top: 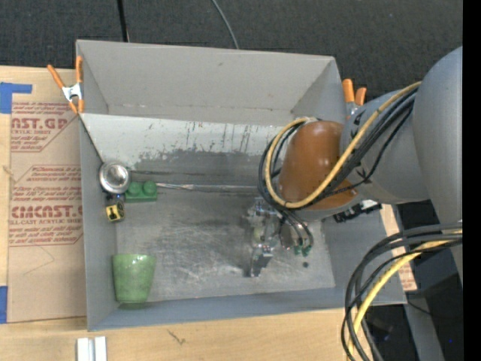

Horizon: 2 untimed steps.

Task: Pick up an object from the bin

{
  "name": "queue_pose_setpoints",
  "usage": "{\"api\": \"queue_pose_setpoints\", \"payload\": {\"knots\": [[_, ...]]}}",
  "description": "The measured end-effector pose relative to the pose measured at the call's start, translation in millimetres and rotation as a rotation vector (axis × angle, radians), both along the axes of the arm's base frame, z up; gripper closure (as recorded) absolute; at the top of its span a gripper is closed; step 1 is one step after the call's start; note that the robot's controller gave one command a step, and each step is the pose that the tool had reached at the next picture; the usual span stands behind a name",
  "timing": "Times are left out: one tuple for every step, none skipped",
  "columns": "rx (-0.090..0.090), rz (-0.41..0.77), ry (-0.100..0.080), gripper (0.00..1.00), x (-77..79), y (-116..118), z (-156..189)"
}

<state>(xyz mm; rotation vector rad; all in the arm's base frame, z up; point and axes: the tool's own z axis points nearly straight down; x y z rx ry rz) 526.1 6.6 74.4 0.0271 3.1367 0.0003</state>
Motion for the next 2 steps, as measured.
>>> {"api": "queue_pose_setpoints", "payload": {"knots": [[0.002, -0.040, 0.000, 0.00, 32.6, -46.9, -2.1], [0.003, -0.035, -0.004, 1.00, 32.8, -44.4, -0.6]]}}
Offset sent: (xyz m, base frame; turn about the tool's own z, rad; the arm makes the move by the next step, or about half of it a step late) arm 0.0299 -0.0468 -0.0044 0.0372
